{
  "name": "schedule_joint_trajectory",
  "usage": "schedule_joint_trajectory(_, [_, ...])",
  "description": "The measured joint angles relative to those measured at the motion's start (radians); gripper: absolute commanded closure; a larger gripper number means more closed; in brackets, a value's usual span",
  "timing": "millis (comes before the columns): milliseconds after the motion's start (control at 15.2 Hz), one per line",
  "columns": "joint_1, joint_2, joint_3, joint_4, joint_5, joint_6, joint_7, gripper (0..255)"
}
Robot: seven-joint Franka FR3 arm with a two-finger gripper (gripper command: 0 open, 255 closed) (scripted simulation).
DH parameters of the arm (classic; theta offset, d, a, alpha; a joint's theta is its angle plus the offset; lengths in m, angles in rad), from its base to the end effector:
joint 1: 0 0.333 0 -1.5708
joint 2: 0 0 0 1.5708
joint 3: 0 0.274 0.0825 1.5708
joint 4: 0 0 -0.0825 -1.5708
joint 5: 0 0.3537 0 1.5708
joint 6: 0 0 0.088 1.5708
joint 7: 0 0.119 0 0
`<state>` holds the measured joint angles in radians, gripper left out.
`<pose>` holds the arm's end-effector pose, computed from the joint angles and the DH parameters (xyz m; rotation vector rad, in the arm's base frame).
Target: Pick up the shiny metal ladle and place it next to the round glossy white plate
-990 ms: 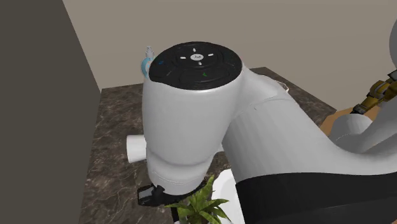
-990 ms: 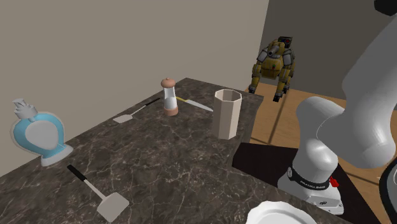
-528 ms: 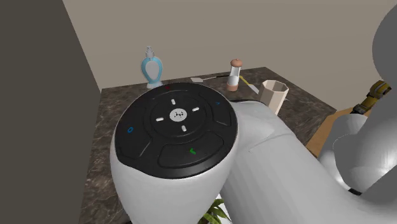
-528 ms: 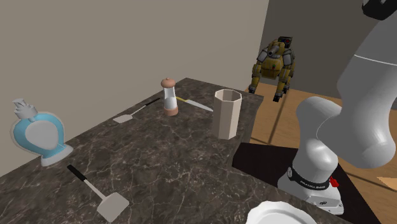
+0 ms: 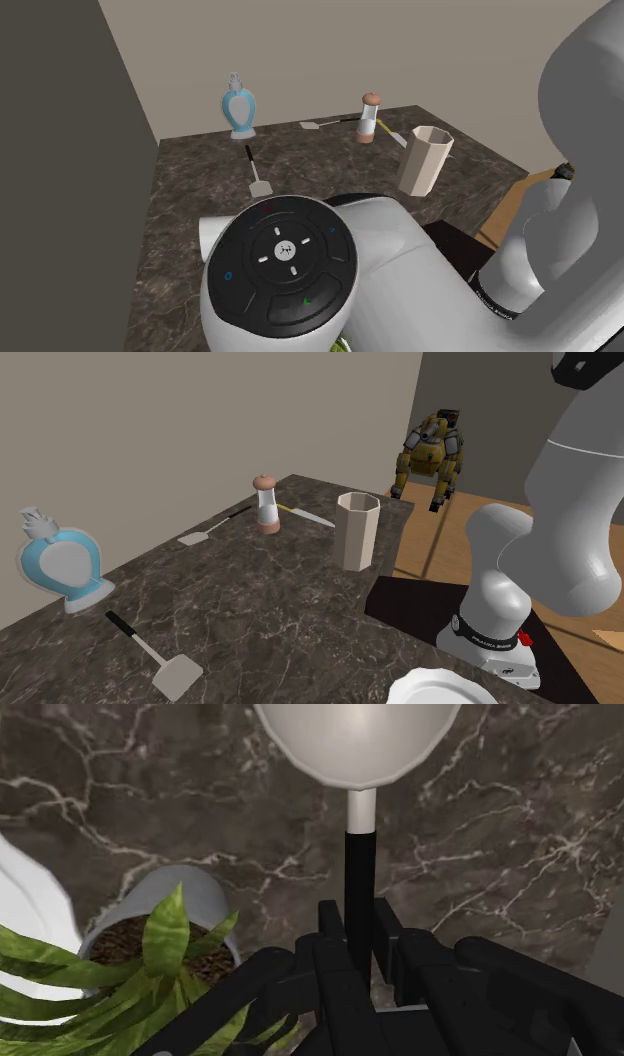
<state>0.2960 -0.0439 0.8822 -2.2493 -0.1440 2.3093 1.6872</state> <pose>0.1965 0.4647 0.3502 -3.0010 0.6327 -0.2382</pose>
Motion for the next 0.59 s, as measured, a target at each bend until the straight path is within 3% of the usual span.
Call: schedule_joint_trajectory(594, [0.001,0.094,0.001,-0.035,-0.121,0.085,0.094,255])
